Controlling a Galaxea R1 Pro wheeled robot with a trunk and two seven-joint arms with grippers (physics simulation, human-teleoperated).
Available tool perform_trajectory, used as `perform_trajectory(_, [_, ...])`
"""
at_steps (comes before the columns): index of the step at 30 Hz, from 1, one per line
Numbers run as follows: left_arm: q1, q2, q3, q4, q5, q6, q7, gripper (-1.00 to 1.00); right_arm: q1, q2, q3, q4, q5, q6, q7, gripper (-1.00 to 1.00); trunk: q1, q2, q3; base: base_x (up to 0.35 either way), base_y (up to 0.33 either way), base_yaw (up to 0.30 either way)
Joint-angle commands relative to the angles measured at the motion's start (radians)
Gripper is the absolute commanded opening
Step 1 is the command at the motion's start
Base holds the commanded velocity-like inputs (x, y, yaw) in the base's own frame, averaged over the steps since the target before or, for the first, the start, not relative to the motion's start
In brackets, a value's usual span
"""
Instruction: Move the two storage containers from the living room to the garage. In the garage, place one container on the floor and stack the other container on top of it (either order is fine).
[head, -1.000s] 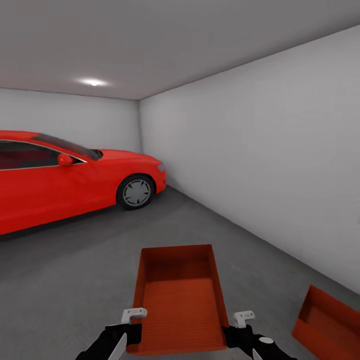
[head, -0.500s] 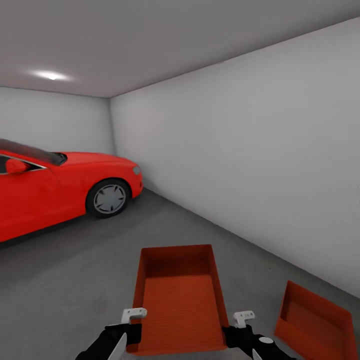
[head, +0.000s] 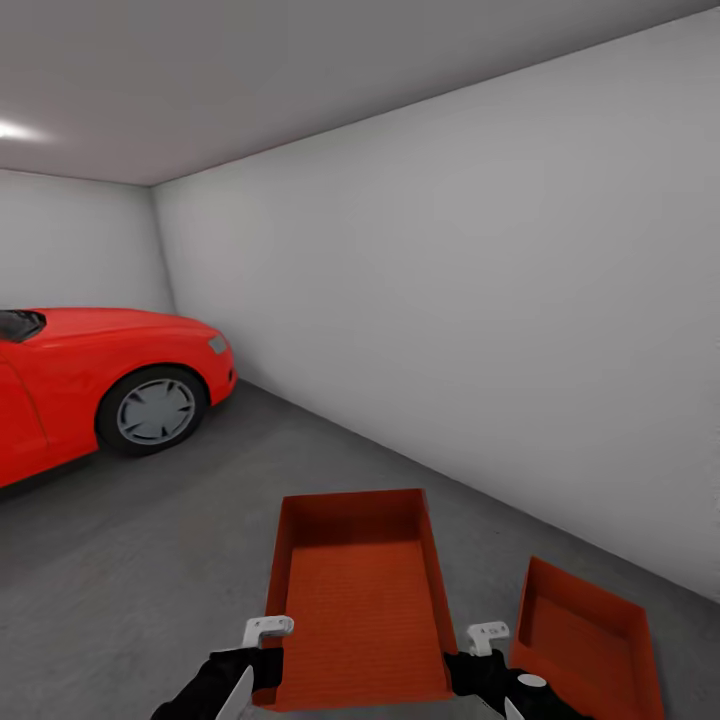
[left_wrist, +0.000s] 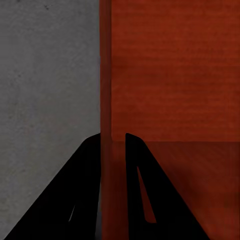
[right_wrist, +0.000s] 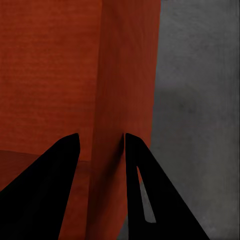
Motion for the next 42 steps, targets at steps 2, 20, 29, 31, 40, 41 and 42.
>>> perform_trajectory(2, [-0.001, 0.000, 0.007, -0.012, -0.026, -0.034, 0.031, -1.00, 0.001, 0.021, 0.043, 0.003, -0.004, -0.005, 0.019, -1.00, 0.001, -0.001, -0.003, 0.285, -0.214, -0.215])
perform_trajectory(20, [-0.001, -0.001, 0.007, -0.012, -0.026, -0.034, 0.031, -1.00, 0.001, 0.021, 0.043, 0.003, -0.004, -0.005, 0.020, -1.00, 0.001, -0.001, -0.025, 0.270, -0.230, -0.209])
perform_trajectory(29, [-0.001, 0.001, 0.007, -0.012, -0.026, -0.034, 0.033, -1.00, 0.001, 0.021, 0.043, 0.003, -0.004, -0.005, 0.020, -1.00, 0.001, -0.001, -0.035, 0.095, -0.048, -0.219])
perform_trajectory(31, [-0.001, 0.002, 0.007, -0.012, -0.026, -0.034, 0.035, -1.00, 0.001, 0.021, 0.043, 0.003, -0.004, -0.005, 0.020, -1.00, 0.001, -0.001, -0.038, 0.201, -0.056, -0.221])
perform_trajectory(40, [-0.001, 0.003, 0.007, -0.012, -0.026, -0.034, 0.037, -1.00, 0.001, 0.021, 0.043, 0.003, -0.003, -0.005, 0.020, -1.00, 0.001, -0.001, -0.048, 0.279, -0.061, -0.225])
perform_trajectory(41, [-0.001, 0.003, 0.007, -0.012, -0.026, -0.034, 0.037, -1.00, 0.001, 0.021, 0.043, 0.003, -0.003, -0.005, 0.020, -1.00, 0.001, -0.001, -0.049, 0.322, -0.004, -0.231])
perform_trajectory(42, [-0.001, 0.003, 0.007, -0.012, -0.026, -0.034, 0.037, -1.00, 0.001, 0.021, 0.043, 0.003, -0.003, -0.005, 0.020, -1.00, 0.001, -0.001, -0.050, 0.323, -0.003, -0.217])
